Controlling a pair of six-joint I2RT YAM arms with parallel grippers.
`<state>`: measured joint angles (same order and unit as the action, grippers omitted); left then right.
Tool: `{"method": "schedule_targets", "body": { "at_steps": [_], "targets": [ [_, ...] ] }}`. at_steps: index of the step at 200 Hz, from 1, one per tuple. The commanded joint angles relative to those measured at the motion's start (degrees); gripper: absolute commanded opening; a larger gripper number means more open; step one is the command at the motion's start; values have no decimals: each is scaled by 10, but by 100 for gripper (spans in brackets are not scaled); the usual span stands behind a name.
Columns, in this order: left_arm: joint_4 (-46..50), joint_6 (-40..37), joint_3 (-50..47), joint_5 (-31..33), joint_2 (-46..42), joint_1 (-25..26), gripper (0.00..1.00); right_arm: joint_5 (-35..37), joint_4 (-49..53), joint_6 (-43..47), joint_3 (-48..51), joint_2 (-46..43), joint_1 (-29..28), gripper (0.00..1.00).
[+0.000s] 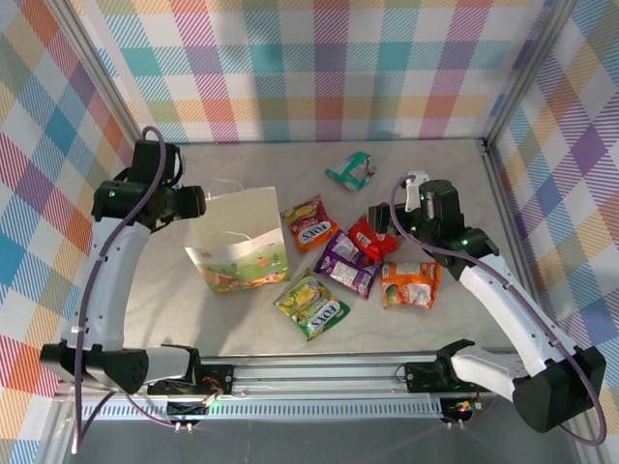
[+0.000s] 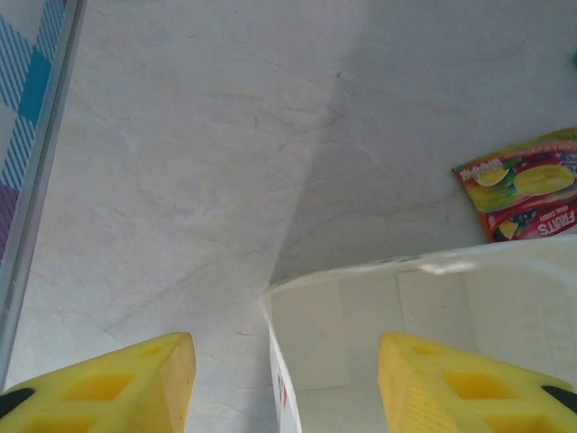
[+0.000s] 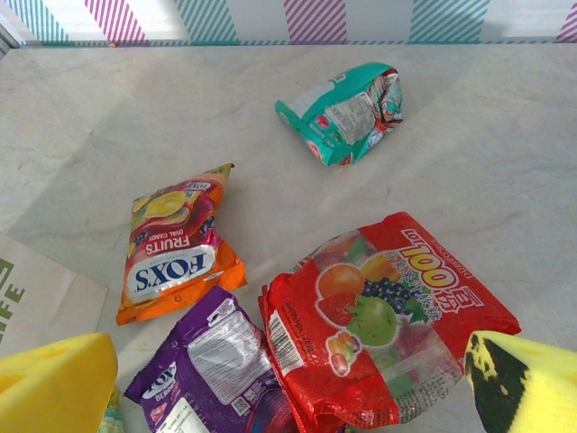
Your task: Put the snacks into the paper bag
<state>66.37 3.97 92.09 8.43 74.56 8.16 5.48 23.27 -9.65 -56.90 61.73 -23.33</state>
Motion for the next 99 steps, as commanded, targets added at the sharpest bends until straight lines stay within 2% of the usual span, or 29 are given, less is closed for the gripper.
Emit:
{"method": "schedule_targets", "body": {
  "at_steps": [1, 27, 73, 99],
  "targets": [
    [28, -72, 23, 4, 19, 14, 57, 8, 10, 3, -18, 1, -5, 99],
    [15, -111, 19, 24, 21, 18, 60, 16, 17, 7, -19, -2, -5, 99],
    [-11, -177, 18, -37, 22, 31, 67, 17, 13, -4, -25, 8, -5, 99],
    [-25, -199, 29, -51, 35, 32, 71, 17, 11, -8, -23, 13, -7, 99]
  ]
}}
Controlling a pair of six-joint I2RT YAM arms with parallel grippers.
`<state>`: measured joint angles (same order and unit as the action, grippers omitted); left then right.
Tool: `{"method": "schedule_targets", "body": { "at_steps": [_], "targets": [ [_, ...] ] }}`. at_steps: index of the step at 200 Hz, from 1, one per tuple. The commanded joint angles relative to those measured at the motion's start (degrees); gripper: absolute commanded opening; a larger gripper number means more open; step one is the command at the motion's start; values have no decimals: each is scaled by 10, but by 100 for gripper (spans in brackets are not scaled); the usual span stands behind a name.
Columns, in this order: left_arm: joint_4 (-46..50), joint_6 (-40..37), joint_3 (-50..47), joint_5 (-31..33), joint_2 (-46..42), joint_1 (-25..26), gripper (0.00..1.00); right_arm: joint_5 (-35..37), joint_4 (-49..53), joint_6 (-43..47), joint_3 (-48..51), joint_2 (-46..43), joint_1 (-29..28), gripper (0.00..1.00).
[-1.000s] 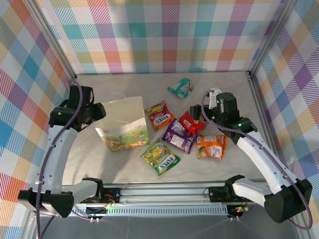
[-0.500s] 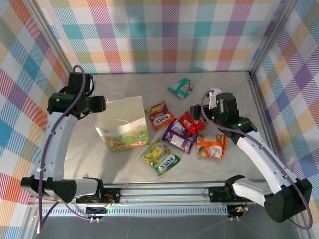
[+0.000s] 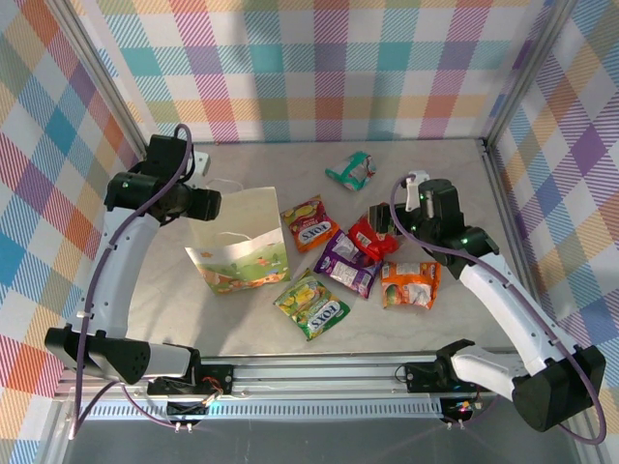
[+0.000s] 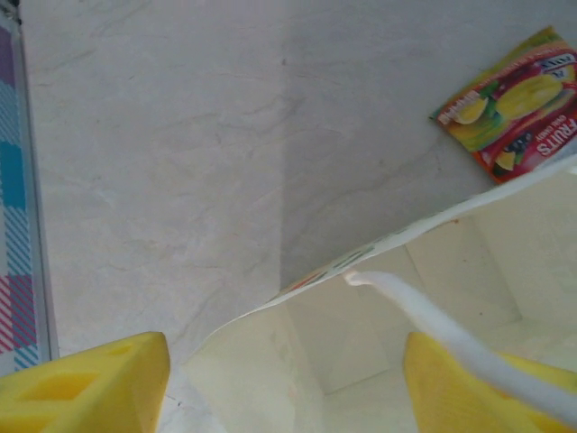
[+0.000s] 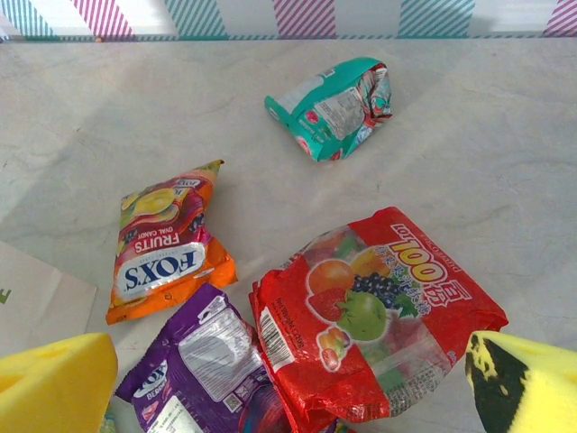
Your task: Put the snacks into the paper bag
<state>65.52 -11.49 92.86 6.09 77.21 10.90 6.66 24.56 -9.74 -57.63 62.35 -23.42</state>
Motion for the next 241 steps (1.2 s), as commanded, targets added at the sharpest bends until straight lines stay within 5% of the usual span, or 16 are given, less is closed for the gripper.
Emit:
{"method": "schedule_targets", "body": {
  "at_steps": [1, 125, 241],
  "targets": [
    [-17, -46, 23, -28, 9, 4, 71, 6, -2, -7, -16, 7, -7, 99],
    [-58, -135, 22, -94, 57, 8, 68, 21, -10, 9, -16, 39, -8, 99],
    [-65, -182, -24, -86, 60, 11, 59, 27, -6, 8, -15, 32, -10, 99]
  ]
}}
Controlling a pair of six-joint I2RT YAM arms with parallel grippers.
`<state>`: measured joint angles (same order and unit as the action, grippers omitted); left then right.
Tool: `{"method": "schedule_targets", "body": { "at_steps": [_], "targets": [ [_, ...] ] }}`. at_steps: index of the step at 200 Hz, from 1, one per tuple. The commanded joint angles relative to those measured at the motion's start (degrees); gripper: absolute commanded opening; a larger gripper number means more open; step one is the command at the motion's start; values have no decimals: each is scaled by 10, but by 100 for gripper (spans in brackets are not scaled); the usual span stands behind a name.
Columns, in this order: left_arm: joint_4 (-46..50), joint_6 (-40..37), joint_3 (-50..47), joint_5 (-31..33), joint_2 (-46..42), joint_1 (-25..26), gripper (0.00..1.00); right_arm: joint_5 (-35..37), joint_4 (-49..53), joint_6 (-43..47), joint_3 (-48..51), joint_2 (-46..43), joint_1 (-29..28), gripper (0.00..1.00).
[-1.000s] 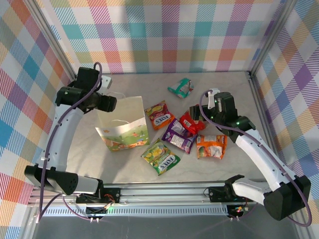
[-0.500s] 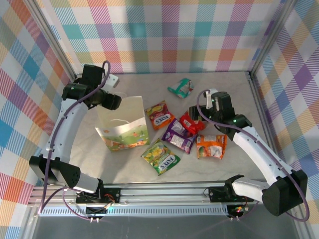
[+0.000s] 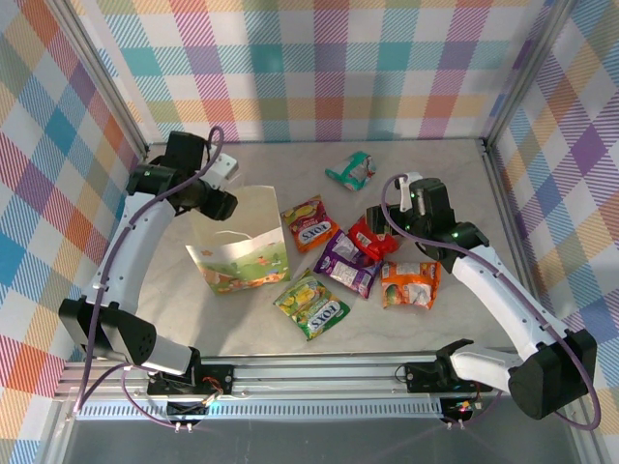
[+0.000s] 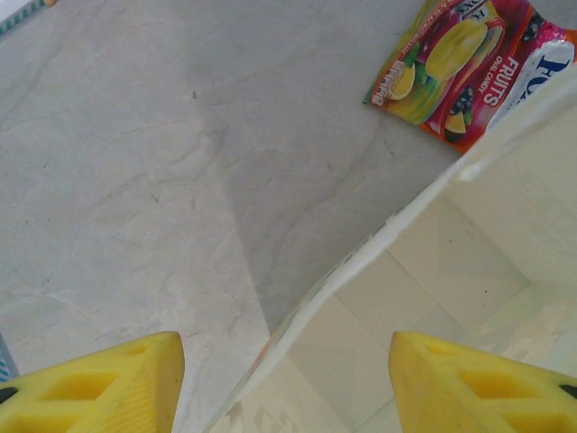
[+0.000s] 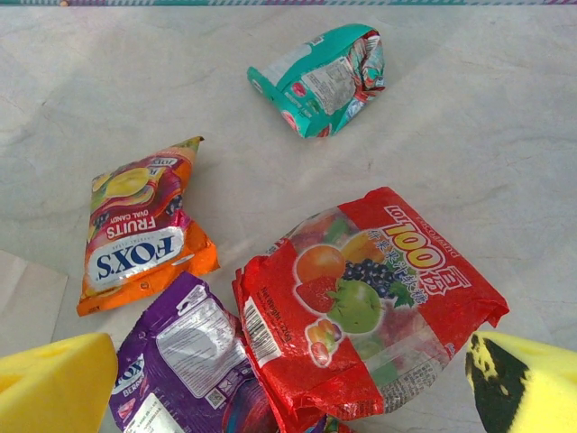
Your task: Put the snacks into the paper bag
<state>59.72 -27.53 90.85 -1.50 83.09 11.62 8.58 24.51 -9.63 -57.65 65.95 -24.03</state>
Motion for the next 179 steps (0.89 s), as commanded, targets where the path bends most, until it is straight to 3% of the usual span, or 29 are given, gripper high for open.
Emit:
{"method": "schedule_targets", "body": {
  "at_steps": [1, 40, 113, 179],
  "targets": [
    [-7, -22, -4, -10, 1, 4, 59, 7, -6, 7, -15, -5, -3, 99],
    [-1, -24, 2, -20, 13, 5, 51, 11, -5, 6, -9, -7, -3, 99],
    [-7, -15, -6, 4, 6, 4, 14, 6, -8, 12, -15, 4, -4, 99],
    [8, 45, 21, -13, 8, -11, 4, 5, -6, 15, -13, 1, -4, 99]
  ]
}}
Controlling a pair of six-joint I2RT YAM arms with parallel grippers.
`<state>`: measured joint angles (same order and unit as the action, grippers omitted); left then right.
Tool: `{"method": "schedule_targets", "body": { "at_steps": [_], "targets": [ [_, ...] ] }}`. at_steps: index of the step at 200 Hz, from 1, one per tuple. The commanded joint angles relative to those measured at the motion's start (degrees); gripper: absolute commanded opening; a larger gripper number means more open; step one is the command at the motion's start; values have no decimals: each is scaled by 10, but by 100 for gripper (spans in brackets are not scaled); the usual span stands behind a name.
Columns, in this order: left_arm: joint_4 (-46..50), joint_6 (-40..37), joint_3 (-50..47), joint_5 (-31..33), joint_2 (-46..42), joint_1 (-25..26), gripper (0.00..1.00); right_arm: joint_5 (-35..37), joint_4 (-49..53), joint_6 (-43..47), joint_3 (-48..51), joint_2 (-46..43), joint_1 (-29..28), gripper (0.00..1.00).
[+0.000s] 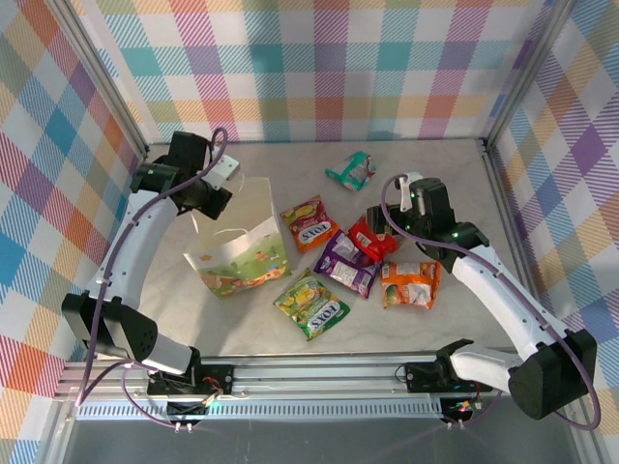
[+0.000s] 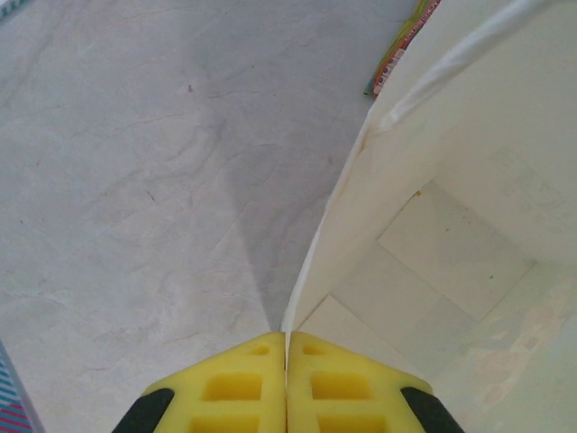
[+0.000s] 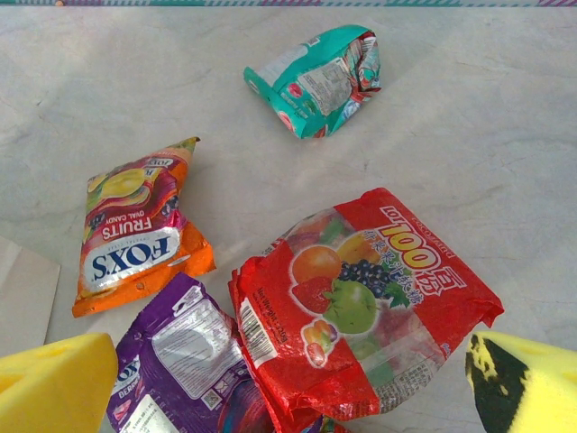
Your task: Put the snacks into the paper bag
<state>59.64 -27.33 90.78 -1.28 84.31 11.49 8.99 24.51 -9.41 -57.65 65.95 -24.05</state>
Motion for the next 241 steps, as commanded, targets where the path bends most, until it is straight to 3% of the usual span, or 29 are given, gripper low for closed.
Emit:
{"method": "schedule_targets", "body": {
  "at_steps": [1, 24, 180, 241],
  "targets": [
    [9, 44, 22, -16, -4, -11, 4, 1, -6, 13, -14, 1, -4, 99],
    [24, 72, 38, -26, 7, -24, 0, 0, -6, 15, -13, 1, -5, 99],
    [113, 236, 95, -65, 60, -78, 0, -12, -8, 21, -24, 11, -5, 99],
    [101, 284, 54, -33, 28, -80, 0, -13, -4, 26, -16, 4, -6, 99]
  ]
}}
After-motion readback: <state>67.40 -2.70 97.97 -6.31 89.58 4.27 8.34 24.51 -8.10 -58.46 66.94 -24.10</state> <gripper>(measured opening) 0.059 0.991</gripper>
